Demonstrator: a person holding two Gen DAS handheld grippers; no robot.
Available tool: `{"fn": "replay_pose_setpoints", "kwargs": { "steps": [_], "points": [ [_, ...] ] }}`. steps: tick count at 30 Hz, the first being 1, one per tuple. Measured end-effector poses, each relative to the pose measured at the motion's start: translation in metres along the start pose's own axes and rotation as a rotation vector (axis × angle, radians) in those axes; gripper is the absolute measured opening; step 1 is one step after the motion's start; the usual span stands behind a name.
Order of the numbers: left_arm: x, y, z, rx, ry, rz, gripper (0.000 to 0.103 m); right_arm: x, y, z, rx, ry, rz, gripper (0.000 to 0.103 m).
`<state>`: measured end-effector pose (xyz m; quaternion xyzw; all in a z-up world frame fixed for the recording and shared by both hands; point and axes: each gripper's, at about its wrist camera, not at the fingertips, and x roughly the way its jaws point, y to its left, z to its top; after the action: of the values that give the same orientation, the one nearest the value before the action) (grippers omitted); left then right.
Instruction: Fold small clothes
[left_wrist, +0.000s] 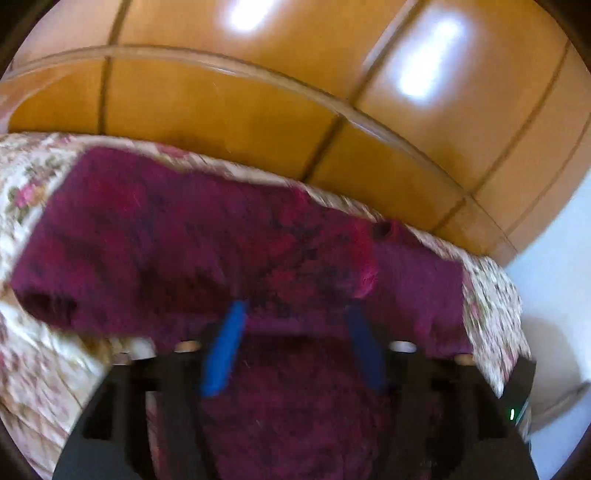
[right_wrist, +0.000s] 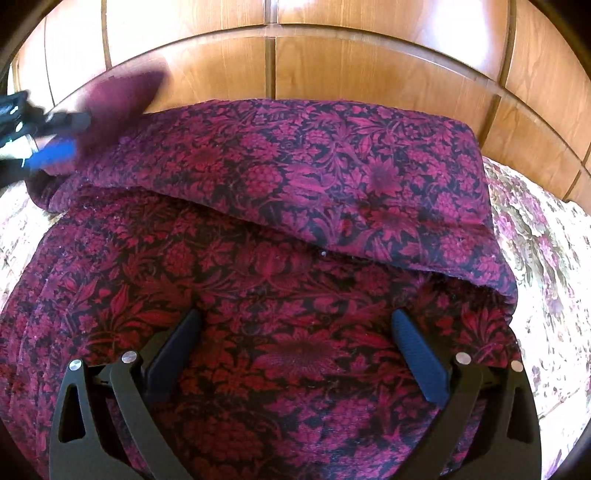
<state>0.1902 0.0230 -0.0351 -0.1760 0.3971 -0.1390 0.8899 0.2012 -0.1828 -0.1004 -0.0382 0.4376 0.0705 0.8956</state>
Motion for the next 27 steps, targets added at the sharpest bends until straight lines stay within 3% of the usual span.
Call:
{"fn": "replay_pose_setpoints", "kwargs": {
  "steps": [4,7,11,14,17,18,19,20,21,25,27],
  "points": [
    [-0.018,0.003,-0.036,0.015,-0.001,0.013,0.065,-0.01,-0.008,0.011,0.035,0.008,0.043,0.1],
    [-0.032,0.014,-0.064,0.024,-0.017,0.047,0.065,-0.026,-0.008,0.034,0.121,-0.038,0.214,0.072],
    [-0.04,0.03,-0.086,0.002,-0.024,0.083,0.065,-0.021,0.024,0.077,0.141,-0.033,0.345,0.057],
    [-0.035,0.042,-0.096,-0.035,-0.016,0.09,0.065,0.003,0.047,0.102,0.154,0.015,0.358,0.049],
    [-0.031,0.056,-0.101,-0.085,-0.024,0.047,0.065,0.031,0.067,0.12,0.165,0.076,0.358,0.042],
    [-0.029,0.059,-0.102,-0.094,-0.028,0.04,0.065,0.036,0.072,0.125,0.166,0.09,0.352,0.036],
    [-0.029,0.06,-0.103,-0.094,-0.03,0.038,0.065,0.037,0.075,0.128,0.165,0.101,0.35,0.021],
    [-0.03,0.06,-0.103,-0.091,-0.033,0.04,0.065,0.032,0.079,0.132,0.148,0.093,0.328,0.011],
    [-0.029,0.059,-0.104,-0.087,-0.035,0.042,0.065,0.022,0.08,0.135,0.13,0.064,0.324,0.009],
    [-0.032,0.063,-0.107,-0.097,-0.043,0.024,0.065,-0.044,0.061,0.138,0.096,-0.094,0.349,0.008],
    [-0.03,0.063,-0.106,-0.095,-0.044,0.027,0.065,-0.079,0.04,0.138,0.095,-0.176,0.319,0.008]
  ]
}}
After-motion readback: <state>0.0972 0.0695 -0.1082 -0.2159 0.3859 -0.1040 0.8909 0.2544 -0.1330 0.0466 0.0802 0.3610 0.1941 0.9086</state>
